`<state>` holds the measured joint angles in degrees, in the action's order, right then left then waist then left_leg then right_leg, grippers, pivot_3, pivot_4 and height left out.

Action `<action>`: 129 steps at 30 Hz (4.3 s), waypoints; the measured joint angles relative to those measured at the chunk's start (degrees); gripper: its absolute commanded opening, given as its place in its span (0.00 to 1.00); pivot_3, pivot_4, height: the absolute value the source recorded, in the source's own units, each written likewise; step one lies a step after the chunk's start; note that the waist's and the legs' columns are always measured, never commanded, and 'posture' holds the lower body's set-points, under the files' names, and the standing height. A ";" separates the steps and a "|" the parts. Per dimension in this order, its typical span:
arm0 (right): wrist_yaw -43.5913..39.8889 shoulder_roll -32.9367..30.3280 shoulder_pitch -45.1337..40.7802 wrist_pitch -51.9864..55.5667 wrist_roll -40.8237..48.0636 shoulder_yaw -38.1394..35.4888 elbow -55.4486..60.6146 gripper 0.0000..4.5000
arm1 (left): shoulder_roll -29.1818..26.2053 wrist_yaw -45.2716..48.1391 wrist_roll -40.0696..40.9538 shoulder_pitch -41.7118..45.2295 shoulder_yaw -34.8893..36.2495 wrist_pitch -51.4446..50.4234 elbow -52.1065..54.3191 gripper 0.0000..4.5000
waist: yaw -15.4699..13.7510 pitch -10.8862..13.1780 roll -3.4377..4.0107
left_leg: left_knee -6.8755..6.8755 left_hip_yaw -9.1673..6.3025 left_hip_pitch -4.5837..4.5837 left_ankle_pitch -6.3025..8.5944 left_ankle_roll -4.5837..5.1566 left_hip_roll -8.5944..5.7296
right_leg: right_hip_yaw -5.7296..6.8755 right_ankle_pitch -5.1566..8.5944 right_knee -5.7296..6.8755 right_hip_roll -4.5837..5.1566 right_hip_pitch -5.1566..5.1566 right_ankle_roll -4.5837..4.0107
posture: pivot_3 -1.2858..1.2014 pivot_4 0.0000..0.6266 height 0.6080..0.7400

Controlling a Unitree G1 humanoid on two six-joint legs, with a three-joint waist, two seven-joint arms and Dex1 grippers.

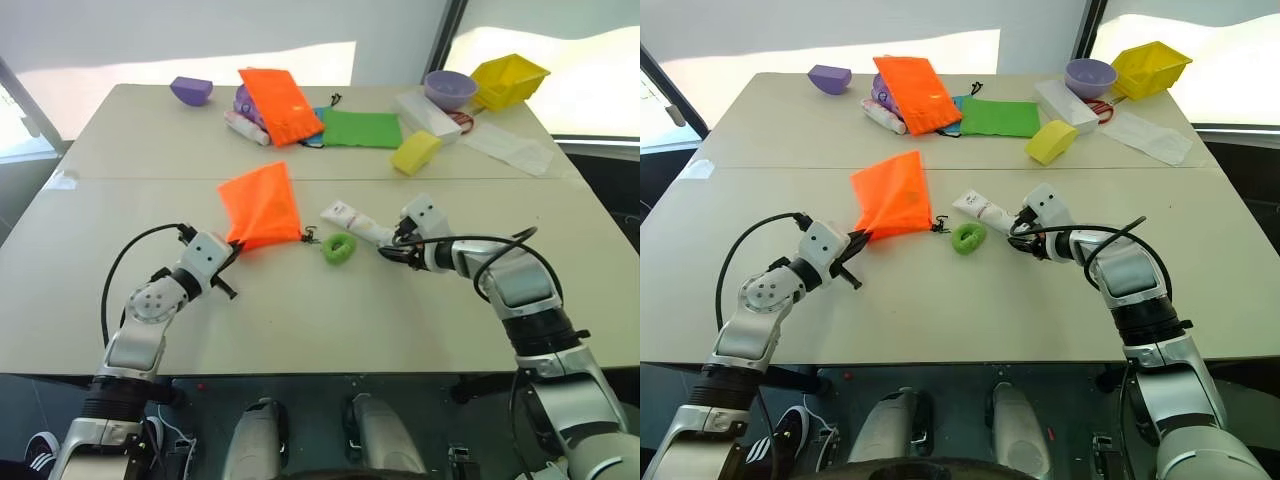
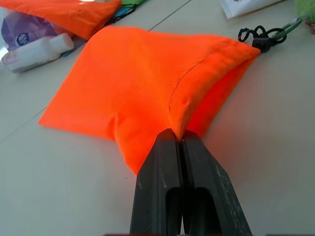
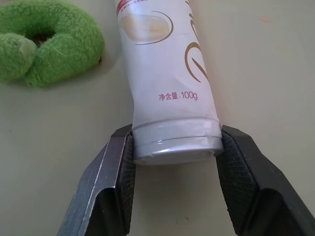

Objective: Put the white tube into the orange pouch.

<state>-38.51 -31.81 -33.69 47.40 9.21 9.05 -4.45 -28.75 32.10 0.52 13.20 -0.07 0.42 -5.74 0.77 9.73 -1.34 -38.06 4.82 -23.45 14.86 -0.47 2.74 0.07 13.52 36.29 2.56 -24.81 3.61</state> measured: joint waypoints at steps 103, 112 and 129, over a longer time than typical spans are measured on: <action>3.13 24.78 -4.76 0.24 -3.73 11.92 4.21 0.93 | 2.32 0.35 1.52 -3.29 -3.43 -12.96 17.22 0.00 | 0.41 0.00 0.00 | 0.11 -0.08 -0.15 0.01 0.00 0.05 | 0.07 0.02 0.01 0.05 -0.20 -0.14 | 0.52 0.24 1.00; -4.44 10.40 -1.84 -6.46 -0.54 4.82 8.13 0.93 | -4.74 7.77 7.11 -7.78 1.22 -11.96 19.56 0.00 | 0.43 0.02 0.02 | 0.14 -0.04 -0.18 0.02 0.00 0.05 | 0.04 0.04 -0.07 0.09 -0.26 -0.19 | 0.52 0.24 1.00; 1.16 15.93 -5.97 -18.29 -7.99 7.58 -11.20 0.93 | -6.88 10.58 9.88 -7.98 1.49 -10.13 19.28 0.00 | 0.26 0.03 0.03 | 0.09 0.01 -0.55 0.01 0.01 0.00 | 0.03 -0.01 -0.07 -0.02 -0.55 -0.10 | 0.52 0.24 1.00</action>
<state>-37.35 -15.87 -39.66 29.11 1.22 16.63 -15.65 -35.64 42.68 10.40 5.22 1.42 -9.71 13.54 1.03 9.76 -1.31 -37.97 4.84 -24.00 14.87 -0.46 2.74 0.10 13.51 36.22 2.55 -25.36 3.51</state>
